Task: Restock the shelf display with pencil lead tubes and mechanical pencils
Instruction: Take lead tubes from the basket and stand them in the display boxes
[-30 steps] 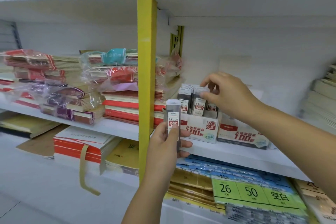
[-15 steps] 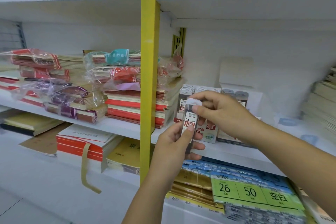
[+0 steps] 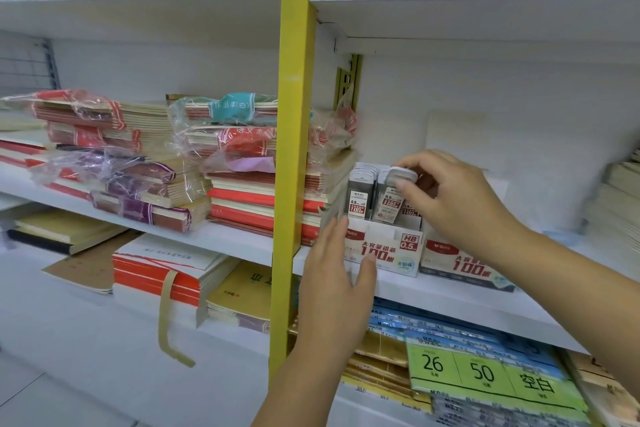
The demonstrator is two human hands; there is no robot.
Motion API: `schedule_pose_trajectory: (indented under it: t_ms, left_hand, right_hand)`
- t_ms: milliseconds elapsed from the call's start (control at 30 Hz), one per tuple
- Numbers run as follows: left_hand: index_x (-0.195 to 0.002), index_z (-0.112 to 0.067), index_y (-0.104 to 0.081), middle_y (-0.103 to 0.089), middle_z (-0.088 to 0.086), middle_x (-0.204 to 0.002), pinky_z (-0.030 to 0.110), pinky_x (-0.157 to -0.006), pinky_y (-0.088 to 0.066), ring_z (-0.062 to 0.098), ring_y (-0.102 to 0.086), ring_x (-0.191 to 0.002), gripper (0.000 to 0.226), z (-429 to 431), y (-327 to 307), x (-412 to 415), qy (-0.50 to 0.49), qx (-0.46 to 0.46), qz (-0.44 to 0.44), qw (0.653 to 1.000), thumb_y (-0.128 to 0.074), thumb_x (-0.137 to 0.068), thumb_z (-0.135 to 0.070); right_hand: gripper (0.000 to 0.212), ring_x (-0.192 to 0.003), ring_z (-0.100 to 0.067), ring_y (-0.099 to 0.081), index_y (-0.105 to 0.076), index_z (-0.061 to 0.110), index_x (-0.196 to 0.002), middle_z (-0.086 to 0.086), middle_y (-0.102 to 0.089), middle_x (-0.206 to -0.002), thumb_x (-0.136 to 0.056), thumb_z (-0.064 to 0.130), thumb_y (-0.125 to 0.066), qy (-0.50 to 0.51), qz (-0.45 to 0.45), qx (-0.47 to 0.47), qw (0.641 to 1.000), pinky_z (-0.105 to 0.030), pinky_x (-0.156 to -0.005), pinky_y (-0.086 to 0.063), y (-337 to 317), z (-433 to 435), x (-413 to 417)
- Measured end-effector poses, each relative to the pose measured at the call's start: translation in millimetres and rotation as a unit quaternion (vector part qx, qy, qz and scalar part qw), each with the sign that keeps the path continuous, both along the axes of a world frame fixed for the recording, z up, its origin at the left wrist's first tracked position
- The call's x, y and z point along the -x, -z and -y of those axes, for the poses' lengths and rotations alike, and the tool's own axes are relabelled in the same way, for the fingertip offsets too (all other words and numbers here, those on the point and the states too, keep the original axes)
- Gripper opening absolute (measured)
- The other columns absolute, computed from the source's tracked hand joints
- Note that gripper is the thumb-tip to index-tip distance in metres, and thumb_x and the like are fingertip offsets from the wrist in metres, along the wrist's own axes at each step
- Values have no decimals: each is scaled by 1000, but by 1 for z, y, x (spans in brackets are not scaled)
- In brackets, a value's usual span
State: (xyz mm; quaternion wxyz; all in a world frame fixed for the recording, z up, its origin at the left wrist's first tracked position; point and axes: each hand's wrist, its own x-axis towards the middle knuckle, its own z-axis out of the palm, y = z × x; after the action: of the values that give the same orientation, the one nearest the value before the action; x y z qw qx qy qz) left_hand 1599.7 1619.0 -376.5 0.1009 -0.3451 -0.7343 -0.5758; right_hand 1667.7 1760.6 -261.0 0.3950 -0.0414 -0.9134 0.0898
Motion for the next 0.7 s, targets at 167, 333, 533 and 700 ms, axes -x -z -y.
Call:
schedule_pose_trajectory:
  t_ms: [167,333,533,700]
  left_hand:
    - [-151,-41,-33,-26,-49,-130,-10,-93,-20,-39,-18,-113,58,3,-1,2,9,-6,5,1000,-58,-100,-31]
    - [-150,-36,-39,-39,-25,-149,10,-109,-32,-18,-31,-128,54,6,-1,5,28,-20,12,999,-59,-100,-29]
    - [-122,-32,-61,-54,-25,-117,27,-99,-49,3,-52,-117,28,29,19,-15,15,-35,-74,997,-61,-97,-20]
    - [-121,-29,-61,-59,-14,-115,21,-87,-49,1,-58,-104,25,61,121,-48,205,245,-17,947,-60,-98,-19]
  right_hand:
    - [19,-90,-10,-54,-58,28,-104,9,-57,-93,-89,34,-67,65,19,0,998,-26,-71,-44,-5,-8,21]
    - [25,-107,-14,-41,-66,26,-116,4,-47,-103,-93,34,-62,132,40,-64,988,-27,-80,-38,-1,-7,21]
    - [19,-87,-4,-55,-63,21,-114,13,-58,-96,-98,23,-53,-31,-148,60,987,-18,-76,-46,46,26,-57]
    - [16,-72,-4,-63,-61,29,-101,12,-64,-80,-100,35,-47,2,9,290,957,-18,-62,-46,182,33,-137]
